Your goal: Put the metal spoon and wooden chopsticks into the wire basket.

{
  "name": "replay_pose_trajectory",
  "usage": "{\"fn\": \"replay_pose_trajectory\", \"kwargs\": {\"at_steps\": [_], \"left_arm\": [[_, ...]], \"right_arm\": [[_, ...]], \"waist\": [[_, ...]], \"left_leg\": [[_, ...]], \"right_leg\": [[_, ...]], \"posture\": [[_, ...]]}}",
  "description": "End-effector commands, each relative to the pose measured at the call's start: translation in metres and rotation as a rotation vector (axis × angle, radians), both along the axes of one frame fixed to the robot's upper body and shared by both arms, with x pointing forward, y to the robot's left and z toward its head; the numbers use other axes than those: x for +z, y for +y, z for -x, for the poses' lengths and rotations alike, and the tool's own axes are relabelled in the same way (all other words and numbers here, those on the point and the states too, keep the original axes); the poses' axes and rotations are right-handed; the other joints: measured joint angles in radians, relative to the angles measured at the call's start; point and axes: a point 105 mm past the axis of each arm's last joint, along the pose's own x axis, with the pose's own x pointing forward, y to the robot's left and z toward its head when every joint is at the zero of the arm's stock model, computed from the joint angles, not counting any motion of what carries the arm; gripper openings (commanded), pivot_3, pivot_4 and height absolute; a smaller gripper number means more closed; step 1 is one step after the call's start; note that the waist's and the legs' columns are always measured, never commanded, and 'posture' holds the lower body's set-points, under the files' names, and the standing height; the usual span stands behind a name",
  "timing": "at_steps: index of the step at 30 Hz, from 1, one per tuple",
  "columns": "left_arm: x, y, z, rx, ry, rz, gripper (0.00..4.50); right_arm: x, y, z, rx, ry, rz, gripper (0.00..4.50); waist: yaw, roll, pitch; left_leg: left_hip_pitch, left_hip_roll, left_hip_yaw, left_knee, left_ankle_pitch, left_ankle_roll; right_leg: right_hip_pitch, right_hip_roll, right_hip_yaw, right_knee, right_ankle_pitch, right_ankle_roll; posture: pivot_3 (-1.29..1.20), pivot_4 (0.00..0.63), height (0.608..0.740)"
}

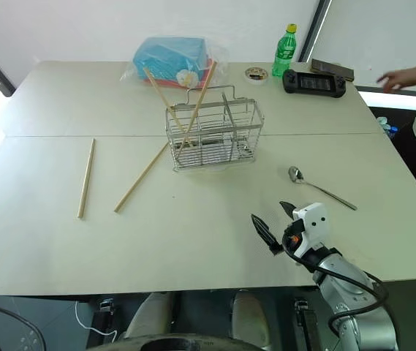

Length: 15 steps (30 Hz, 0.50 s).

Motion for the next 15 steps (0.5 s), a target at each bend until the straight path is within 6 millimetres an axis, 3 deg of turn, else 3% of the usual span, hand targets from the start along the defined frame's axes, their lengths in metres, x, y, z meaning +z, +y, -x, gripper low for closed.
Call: {"fn": "replay_pose_trajectory", "kwargs": {"at_steps": [1, 15], "left_arm": [[0.0140, -0.0069, -0.0043, -0.037, -0.021, -0.055, 4.44], [0.0124, -0.0153, -0.0130, -0.092, -0.012, -0.044, 4.44]], "right_arm": [[0.0145, -0.0020, -0.0018, -0.003, -0.060, 0.011, 4.50], [0.0191, -0.0026, -0.0082, 0.001, -0.077, 0.018, 4.50]], "waist": [[0.000, 0.000, 0.000], [-0.001, 0.000, 0.000]], "left_leg": [[0.000, 0.000, 0.000, 0.000, 0.000, 0.000], [0.000, 0.000, 0.000, 0.000, 0.000, 0.000]], "right_leg": [[0.000, 0.000, 0.000, 0.000, 0.000, 0.000], [0.001, 0.000, 0.000, 0.001, 0.000, 0.000]], "posture": [[0.00, 0.150, 0.710], [0.00, 0.150, 0.710]]}}
